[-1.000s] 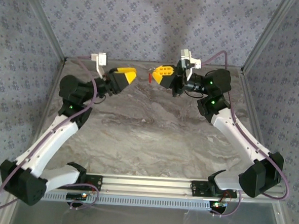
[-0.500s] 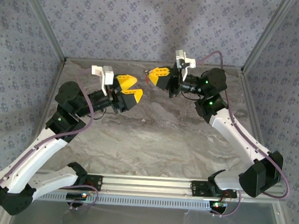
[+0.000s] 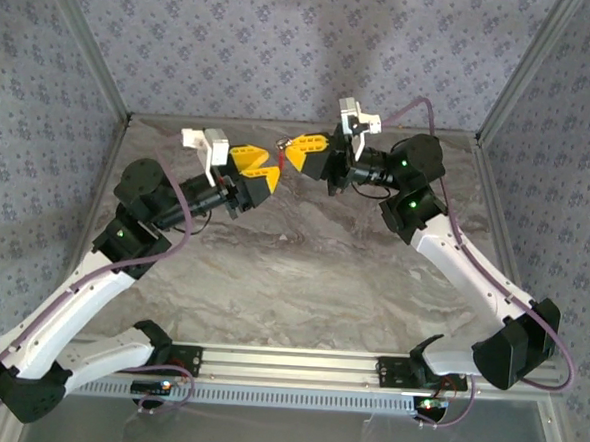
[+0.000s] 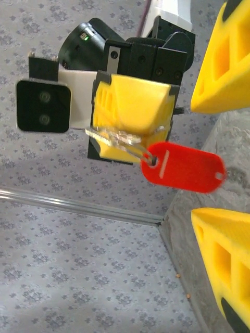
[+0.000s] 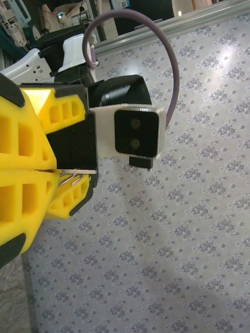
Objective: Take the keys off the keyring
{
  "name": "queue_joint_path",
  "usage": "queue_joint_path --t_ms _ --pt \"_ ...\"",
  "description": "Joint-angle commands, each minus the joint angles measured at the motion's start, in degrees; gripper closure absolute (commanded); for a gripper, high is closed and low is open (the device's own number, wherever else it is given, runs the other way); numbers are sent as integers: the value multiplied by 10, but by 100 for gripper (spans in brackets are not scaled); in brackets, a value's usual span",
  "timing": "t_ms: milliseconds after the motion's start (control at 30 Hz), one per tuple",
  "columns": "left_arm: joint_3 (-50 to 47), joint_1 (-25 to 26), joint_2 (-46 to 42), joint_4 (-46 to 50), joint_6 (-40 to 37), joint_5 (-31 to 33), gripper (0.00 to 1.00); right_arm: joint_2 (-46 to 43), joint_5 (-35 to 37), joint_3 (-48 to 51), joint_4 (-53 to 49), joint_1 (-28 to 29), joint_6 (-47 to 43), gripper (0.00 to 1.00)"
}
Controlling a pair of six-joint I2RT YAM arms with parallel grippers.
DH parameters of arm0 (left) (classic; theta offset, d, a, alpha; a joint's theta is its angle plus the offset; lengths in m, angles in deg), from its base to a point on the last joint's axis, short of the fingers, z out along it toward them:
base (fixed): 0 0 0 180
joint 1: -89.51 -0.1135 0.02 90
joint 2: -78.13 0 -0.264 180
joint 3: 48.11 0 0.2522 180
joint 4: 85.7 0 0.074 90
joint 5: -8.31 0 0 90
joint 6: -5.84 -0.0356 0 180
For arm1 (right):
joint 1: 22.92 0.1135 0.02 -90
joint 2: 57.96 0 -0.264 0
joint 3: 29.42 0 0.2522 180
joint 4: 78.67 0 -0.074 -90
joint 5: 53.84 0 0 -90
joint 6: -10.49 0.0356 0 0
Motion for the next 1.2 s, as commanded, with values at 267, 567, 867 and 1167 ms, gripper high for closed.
queue_joint_path --t_ms 267,567,867,1167 --pt "-6 56 -24 -26 -159 118 64 -1 13 -21 -9 15 8 100" --pt "-2 65 -14 -41 -189 142 61 -4 6 -20 -6 24 11 100" --pt "14 70 -1 -41 -206 139 68 -5 2 -18 -5 31 11 100" --pt "20 72 3 -41 -215 153 77 -6 -4 -18 -6 37 10 100"
